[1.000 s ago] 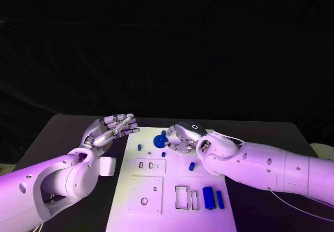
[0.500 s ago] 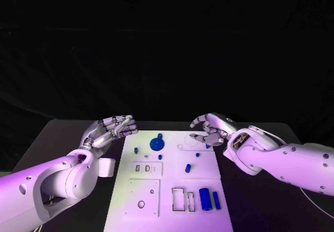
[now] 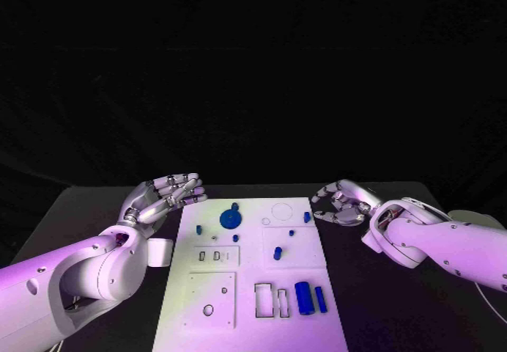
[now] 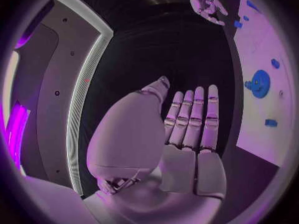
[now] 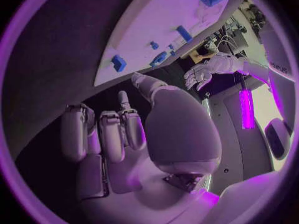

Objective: Assemble the parts on the task board

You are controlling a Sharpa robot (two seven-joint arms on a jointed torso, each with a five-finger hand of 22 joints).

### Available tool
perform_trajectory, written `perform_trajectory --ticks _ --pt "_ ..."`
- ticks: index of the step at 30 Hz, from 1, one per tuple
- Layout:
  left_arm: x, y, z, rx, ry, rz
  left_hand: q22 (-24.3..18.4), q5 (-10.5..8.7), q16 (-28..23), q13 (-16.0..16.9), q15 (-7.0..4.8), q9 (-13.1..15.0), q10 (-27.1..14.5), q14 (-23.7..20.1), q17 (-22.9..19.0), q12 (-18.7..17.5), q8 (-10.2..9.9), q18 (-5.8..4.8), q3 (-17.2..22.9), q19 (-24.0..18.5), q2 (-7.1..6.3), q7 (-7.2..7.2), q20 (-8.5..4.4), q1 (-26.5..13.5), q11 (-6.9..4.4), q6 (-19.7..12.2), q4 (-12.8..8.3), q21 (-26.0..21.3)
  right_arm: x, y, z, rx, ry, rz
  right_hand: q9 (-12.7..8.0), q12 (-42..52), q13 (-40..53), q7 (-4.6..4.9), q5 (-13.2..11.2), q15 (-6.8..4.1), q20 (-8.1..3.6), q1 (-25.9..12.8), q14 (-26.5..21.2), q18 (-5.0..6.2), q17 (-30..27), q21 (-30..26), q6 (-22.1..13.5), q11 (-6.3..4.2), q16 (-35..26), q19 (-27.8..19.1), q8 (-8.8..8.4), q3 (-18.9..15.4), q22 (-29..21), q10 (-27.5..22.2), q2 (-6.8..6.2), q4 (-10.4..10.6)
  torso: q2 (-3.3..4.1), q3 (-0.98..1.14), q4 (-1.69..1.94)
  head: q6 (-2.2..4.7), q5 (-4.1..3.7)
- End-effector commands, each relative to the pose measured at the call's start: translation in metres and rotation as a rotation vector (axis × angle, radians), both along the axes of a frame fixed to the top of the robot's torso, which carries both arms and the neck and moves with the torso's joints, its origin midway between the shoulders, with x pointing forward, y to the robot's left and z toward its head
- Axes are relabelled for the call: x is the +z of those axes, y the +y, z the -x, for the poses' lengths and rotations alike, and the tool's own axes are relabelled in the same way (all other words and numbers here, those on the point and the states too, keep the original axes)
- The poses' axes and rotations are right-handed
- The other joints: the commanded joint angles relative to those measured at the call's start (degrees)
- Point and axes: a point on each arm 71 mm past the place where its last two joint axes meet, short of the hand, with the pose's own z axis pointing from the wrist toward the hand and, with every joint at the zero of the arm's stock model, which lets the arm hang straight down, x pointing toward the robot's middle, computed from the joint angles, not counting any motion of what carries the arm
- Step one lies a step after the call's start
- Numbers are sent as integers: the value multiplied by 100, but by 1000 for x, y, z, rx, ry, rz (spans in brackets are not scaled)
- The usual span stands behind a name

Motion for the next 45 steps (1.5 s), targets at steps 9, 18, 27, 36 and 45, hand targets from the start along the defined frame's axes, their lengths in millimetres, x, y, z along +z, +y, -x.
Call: perform_trajectory --ticks 9,18,27,36,45 --pt "1 -2 0 -24 -6 13 -8 -32 -28 -2 -4 -6 8 -11 7 -24 -40 80 2 29 -70 182 -3 17 21 -17 -54 -14 -21 0 -3 27 53 -7 -34 -35 646 33 -272 54 33 48 468 26 909 -46 -163 29 -26 -37 -113 -11 339 -64 32 -76 -4 12 -7 -70 0" --pt "0 -1 0 -25 -4 13 -8 -32 -28 -2 -4 -6 8 -11 7 -24 -40 80 2 29 -70 182 -3 17 21 -17 -54 -14 -26 8 -8 26 50 -3 -42 -18 665 44 -274 62 40 55 473 24 928 -40 -199 38 -21 -29 -138 -4 350 -51 52 -93 -9 -2 2 -96 7" --pt "1 -1 0 -26 -4 13 -11 -31 -32 -1 -4 -7 11 -10 9 -28 -41 80 8 32 -76 182 -4 24 21 -14 -67 -16 -29 15 -13 30 49 -2 -28 14 699 46 -277 69 48 46 482 17 965 -18 -136 41 -9 -6 -115 23 378 -21 125 -96 -6 -5 -9 -113 43" --pt "1 0 0 -26 -2 12 -13 -31 -34 -1 -4 -7 14 -9 9 -30 -41 81 13 34 -75 182 -4 27 21 -12 -72 -16 -33 19 -14 36 55 -2 1 57 743 23 -281 58 46 25 489 12 991 4 28 23 0 19 -49 51 410 17 180 -126 -10 -6 -2 -143 59" --pt "1 0 0 -25 -1 11 -13 -31 -34 -1 -4 -7 14 -9 9 -30 -41 81 13 34 -75 182 -4 27 21 -12 -72 -16 -35 19 -15 33 58 0 28 78 765 -18 -287 33 29 1 491 10 1000 12 193 -10 4 30 16 79 426 37 219 -151 -12 0 -20 -150 70"
